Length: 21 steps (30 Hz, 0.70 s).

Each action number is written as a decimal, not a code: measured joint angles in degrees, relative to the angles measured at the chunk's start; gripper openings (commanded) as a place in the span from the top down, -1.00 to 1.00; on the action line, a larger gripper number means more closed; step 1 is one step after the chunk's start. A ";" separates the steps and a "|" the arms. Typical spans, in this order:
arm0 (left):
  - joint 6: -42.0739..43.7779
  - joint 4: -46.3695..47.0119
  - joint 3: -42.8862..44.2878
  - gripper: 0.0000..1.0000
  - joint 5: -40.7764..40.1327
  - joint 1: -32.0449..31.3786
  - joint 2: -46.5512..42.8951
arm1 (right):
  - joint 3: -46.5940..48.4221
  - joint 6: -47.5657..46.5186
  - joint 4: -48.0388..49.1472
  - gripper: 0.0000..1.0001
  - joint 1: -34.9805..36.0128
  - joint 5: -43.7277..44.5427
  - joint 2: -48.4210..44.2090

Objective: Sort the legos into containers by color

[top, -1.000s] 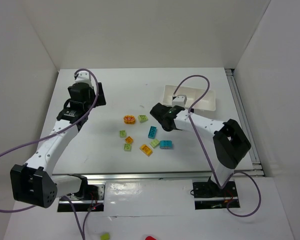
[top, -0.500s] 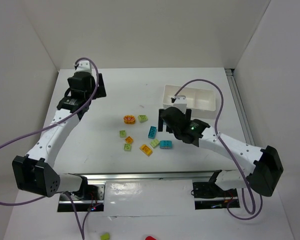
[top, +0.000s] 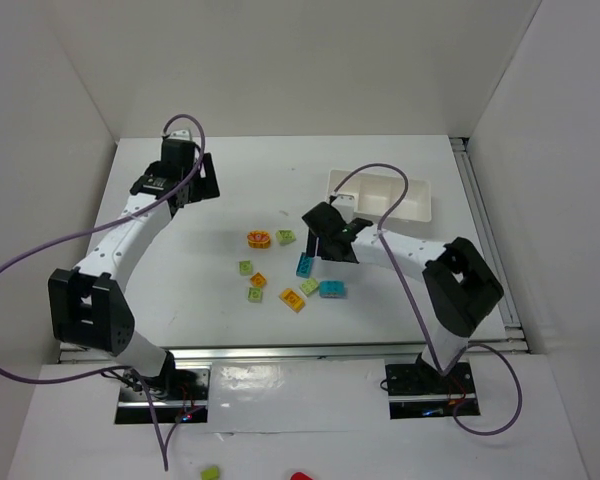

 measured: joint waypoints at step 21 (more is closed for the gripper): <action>0.15 0.07 -2.08 -1.00 7.19 -0.15 -2.03 | 8.52 3.15 2.25 -0.01 -5.16 -1.01 14.01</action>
